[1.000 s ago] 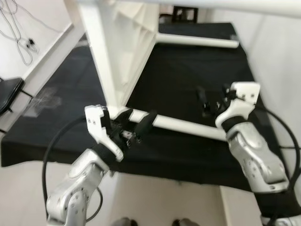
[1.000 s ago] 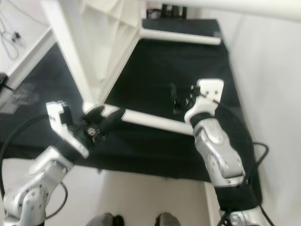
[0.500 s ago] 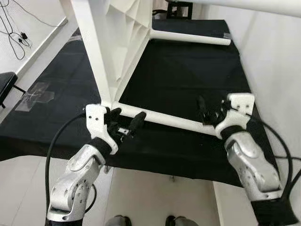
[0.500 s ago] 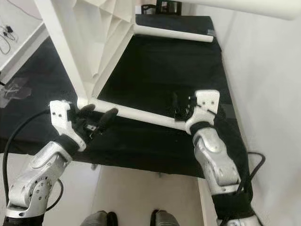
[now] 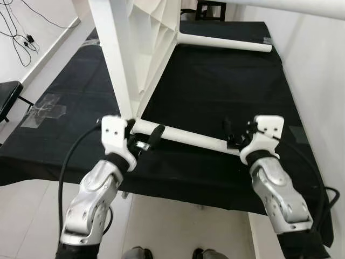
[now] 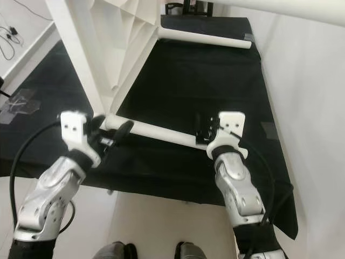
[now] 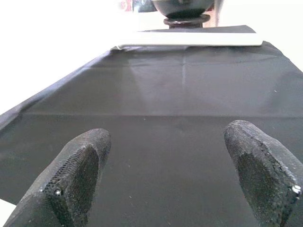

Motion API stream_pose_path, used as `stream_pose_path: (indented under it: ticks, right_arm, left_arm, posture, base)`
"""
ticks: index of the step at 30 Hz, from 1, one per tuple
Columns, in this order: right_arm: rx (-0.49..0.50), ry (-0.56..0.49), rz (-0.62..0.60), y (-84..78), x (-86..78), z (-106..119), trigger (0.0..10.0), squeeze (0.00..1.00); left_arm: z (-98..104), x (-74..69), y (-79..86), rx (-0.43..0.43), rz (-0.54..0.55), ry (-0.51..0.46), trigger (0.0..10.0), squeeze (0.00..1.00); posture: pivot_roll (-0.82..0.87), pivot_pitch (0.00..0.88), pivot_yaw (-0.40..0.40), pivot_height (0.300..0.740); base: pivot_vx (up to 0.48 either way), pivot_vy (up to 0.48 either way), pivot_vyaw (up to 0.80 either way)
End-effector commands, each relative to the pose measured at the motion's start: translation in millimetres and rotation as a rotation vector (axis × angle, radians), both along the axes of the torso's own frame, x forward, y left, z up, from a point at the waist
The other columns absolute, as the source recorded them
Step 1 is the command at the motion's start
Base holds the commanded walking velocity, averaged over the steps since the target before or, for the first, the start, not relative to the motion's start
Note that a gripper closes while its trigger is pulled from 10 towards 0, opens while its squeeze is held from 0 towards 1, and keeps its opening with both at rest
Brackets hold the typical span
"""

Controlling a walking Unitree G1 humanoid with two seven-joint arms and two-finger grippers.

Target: Building children table

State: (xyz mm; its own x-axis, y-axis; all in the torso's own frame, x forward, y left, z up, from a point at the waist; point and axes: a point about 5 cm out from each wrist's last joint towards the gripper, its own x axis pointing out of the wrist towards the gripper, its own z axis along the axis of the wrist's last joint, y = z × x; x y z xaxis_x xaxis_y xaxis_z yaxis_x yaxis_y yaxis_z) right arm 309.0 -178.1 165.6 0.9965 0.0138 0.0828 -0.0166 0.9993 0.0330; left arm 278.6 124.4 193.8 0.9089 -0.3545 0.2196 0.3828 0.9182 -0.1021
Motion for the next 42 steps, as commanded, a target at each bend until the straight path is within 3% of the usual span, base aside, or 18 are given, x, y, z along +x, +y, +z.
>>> stream_pose_path:
  ticks: [1,8,26,42]
  right_arm:
    - [0.004,0.019,-0.010,-0.1,0.9,-5.7,10.0,0.00]
    - [0.008,0.028,0.001,3.0,1.9,-7.4,10.0,0.00]
    - [0.012,0.029,0.035,9.9,6.6,-6.7,10.0,0.00]
    - [0.000,0.009,0.043,11.2,7.0,-3.9,10.0,0.00]
  left_arm:
    - [-4.5,0.7,-0.3,0.024,0.002,0.012,10.0,0.00]
    - [-4.4,3.8,5.2,0.010,0.035,0.020,10.0,0.00]
    - [-1.2,11.3,3.4,0.049,0.065,-0.001,10.0,0.00]
    - [-2.3,14.5,7.0,0.072,0.083,0.015,10.0,0.00]
  posture:
    - [-0.03,0.143,0.025,0.740]
    - [-0.02,0.148,0.013,0.740]
    - [-0.02,0.154,0.006,0.740]
    - [-0.01,0.159,-0.001,0.740]
  base:
    - [0.000,0.000,0.00]
    - [0.000,0.000,0.00]
    - [0.000,0.000,-0.70]
    - [0.000,0.056,0.00]
